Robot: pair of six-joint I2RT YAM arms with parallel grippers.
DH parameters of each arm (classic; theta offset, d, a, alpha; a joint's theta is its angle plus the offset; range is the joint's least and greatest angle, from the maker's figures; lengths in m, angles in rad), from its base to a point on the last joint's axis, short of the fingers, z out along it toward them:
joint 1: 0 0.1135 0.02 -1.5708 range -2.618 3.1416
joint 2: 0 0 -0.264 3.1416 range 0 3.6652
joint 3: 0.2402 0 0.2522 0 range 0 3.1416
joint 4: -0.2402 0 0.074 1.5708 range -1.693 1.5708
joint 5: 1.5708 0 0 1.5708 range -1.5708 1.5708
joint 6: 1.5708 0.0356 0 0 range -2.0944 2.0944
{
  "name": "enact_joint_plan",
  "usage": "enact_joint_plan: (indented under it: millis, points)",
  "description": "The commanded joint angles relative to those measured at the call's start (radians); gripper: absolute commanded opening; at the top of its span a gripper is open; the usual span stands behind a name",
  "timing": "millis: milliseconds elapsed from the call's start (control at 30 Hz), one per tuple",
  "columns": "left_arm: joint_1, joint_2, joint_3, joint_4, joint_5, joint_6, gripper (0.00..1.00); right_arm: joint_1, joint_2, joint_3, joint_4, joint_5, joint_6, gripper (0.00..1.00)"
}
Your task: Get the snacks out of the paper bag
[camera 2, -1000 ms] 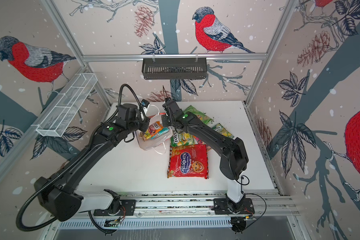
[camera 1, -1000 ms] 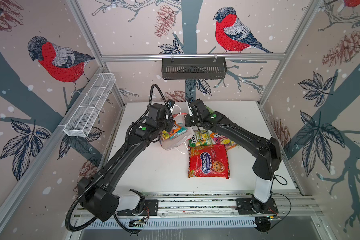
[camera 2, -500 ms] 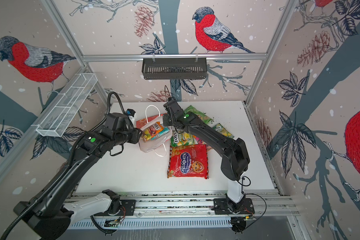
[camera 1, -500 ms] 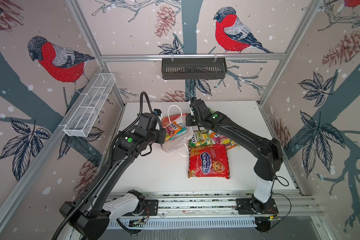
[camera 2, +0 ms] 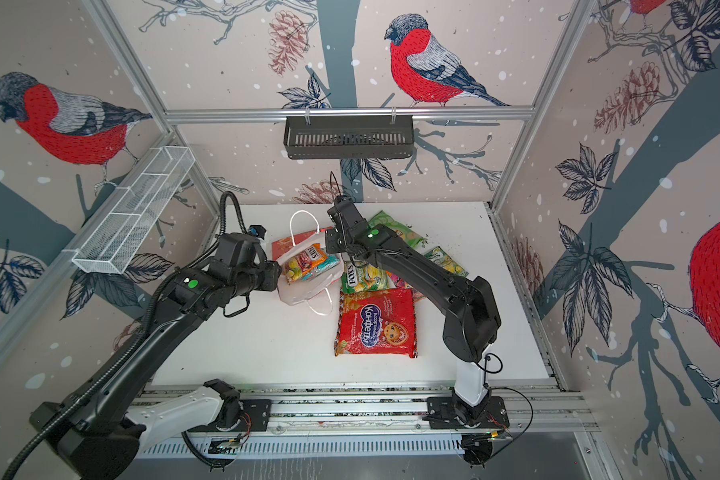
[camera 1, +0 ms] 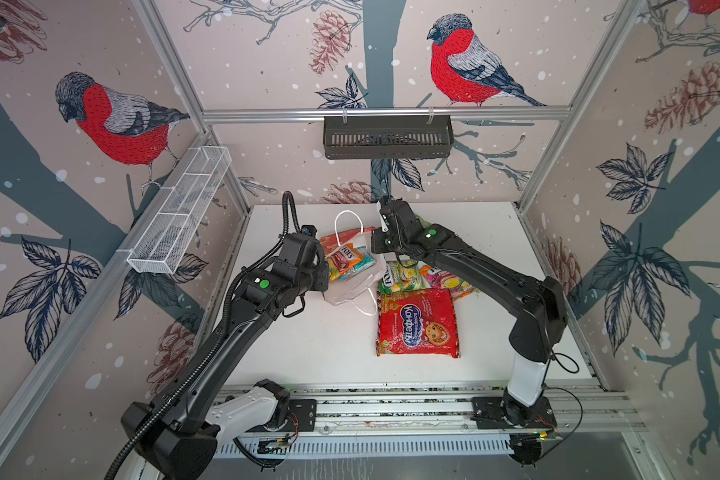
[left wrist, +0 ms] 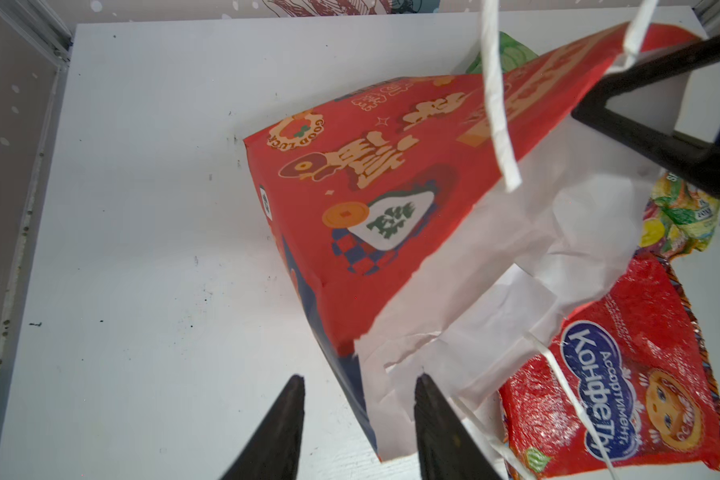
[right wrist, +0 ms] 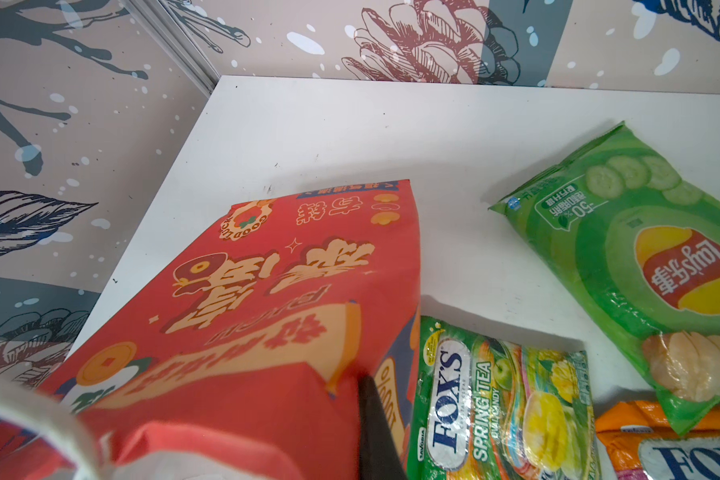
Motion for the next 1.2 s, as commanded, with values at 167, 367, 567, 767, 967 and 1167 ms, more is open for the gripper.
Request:
enact_joint_plan:
  millis: [167, 367, 567, 767, 967, 1167]
  points:
    - [0.003, 0.051, -0.014, 0.101, -0.07, 0.004, 0.43, 0.003, -0.021, -0.022, 0.013, -0.009, 0.015, 0.01]
    - [0.002, 0.069, -0.016, 0.097, -0.133, -0.002, 0.31, -0.003, -0.012, -0.021, 0.018, -0.004, 0.013, 0.01]
    - [0.004, 0.074, -0.035, 0.103, -0.17, 0.011, 0.0, -0.008, -0.001, -0.02, 0.03, -0.004, 0.007, 0.02]
    - [0.004, 0.074, -0.077, 0.164, -0.16, 0.015, 0.0, -0.014, -0.01, -0.072, 0.105, 0.002, -0.011, 0.08]
    - [0.005, 0.005, -0.186, 0.357, -0.127, 0.015, 0.0, -0.029, -0.013, -0.194, 0.306, 0.051, -0.061, 0.07]
    - [0.003, 0.053, -0.209, 0.385, -0.028, -0.021, 0.0, -0.07, 0.024, -0.183, 0.369, 0.001, -0.08, 0.18]
